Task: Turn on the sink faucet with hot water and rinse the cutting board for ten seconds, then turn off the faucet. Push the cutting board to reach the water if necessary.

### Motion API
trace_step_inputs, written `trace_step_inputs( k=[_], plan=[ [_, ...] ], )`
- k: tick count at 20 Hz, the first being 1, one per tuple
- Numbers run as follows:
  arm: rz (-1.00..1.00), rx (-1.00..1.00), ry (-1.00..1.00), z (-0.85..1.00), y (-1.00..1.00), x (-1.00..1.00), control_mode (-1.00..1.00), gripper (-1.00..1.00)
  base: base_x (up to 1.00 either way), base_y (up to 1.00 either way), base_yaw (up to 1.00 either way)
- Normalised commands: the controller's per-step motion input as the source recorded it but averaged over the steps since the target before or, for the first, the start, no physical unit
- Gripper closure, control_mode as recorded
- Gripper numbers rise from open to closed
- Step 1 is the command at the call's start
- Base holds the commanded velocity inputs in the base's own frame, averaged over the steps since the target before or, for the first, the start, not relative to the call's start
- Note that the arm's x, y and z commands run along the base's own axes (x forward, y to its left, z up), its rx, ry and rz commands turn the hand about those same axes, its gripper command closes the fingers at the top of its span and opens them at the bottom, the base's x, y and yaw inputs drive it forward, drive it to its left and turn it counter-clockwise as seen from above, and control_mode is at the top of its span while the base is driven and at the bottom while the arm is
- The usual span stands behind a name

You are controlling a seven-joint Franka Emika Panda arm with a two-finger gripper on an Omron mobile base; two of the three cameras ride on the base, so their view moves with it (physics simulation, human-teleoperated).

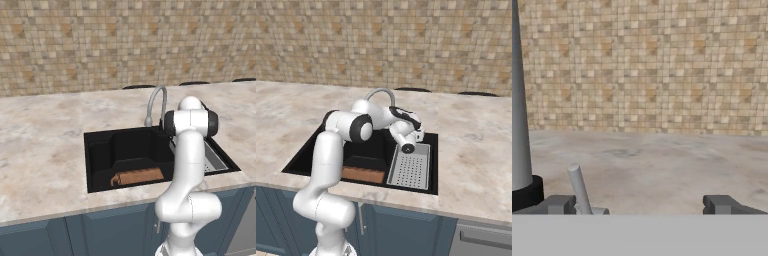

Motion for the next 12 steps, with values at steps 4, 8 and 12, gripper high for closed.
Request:
trace_step_inputs(
  k=[4,8,12],
  plan=[
    [0.00,0.00,0.00,0.00,0.00,0.12,-1.00,-1.00,0.00,0.00,0.00],
    [0.00,0.00,0.00,0.00,0.10,0.00,-1.00,-1.00,0.00,0.00,0.00],
    [0.00,0.00,0.00,0.00,0.10,0.00,-1.00,-1.00,0.00,0.00,0.00]
  ],
)
